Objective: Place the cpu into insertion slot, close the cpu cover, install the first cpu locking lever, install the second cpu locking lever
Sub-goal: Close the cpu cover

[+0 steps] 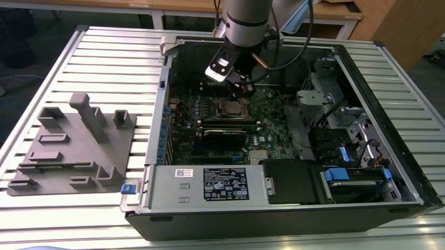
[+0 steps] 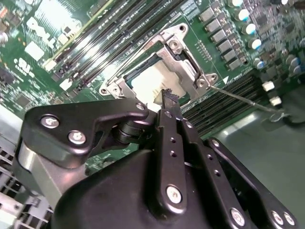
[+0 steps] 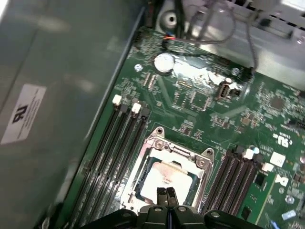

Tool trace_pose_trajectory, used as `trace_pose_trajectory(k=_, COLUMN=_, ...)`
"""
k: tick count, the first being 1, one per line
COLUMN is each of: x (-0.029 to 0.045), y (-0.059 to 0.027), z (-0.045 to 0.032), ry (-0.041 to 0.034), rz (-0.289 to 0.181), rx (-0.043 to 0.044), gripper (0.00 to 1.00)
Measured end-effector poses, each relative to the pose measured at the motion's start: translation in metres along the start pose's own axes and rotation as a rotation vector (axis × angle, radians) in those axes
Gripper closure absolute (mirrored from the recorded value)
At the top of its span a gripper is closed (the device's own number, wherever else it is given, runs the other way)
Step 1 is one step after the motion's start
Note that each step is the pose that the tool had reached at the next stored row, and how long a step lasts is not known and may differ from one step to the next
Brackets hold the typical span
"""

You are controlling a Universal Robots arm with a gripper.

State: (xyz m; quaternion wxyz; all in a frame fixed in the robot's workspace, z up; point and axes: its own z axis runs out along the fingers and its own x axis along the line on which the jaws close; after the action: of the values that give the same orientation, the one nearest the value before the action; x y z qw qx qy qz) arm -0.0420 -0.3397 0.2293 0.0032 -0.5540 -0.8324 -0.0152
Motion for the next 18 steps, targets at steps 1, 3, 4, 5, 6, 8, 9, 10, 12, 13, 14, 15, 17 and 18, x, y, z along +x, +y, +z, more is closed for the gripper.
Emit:
trace_pose_trajectory(k=1, x=0.0000, y=0.0000, z=0.0000, ry=0.0000, rz=-0.002, rx=0.0001, gripper=0.89)
trace_pose_trajectory(k=3, x=0.0000, y=0.0000, z=0.0001, ry=0.0002, rz=-0.003, rx=0.0000, gripper=0.89)
trace_pose_trajectory(k=4, x=0.0000, y=0.0000, z=0.0001, ry=0.0002, rz=-0.003, rx=0.0000, gripper=0.89)
trace_pose_trajectory(k=5, x=0.0000, y=0.0000, z=0.0001, ry=0.0002, rz=-0.003, rx=0.0000, gripper=0.89)
trace_pose_trajectory(k=6, x=0.0000, y=0.0000, z=0.0001, ry=0.0002, rz=-0.003, rx=0.0000, gripper=0.89)
trace_pose_trajectory(k=8, x=0.0000, y=0.0000, z=0.0001, ry=0.0002, rz=-0.003, rx=0.0000, gripper=0.89)
trace_pose_trajectory(k=9, x=0.0000, y=0.0000, z=0.0001, ry=0.0002, rz=-0.003, rx=0.0000, gripper=0.89)
trace_pose_trajectory(k=10, x=0.0000, y=0.0000, z=0.0001, ry=0.0002, rz=-0.003, rx=0.0000, gripper=0.89)
trace_pose_trajectory(k=12, x=0.0000, y=0.0000, z=0.0001, ry=0.0002, rz=-0.003, rx=0.0000, gripper=0.89)
trace_pose_trajectory(k=13, x=0.0000, y=0.0000, z=0.0001, ry=0.0002, rz=-0.004, rx=0.0000, gripper=0.89)
trace_pose_trajectory(k=14, x=0.0000, y=0.0000, z=0.0001, ry=0.0002, rz=-0.005, rx=0.0001, gripper=0.89)
trace_pose_trajectory(k=15, x=0.0000, y=0.0000, z=0.0001, ry=0.0003, rz=-0.006, rx=0.0001, gripper=0.89)
trace_pose_trajectory(k=17, x=0.0000, y=0.0001, z=0.0001, ry=0.0015, rz=-0.016, rx=-0.0001, gripper=0.89)
trace_pose_trajectory(k=18, x=0.0000, y=0.0000, z=0.0001, ry=0.0019, rz=-0.021, rx=-0.0002, gripper=0.89)
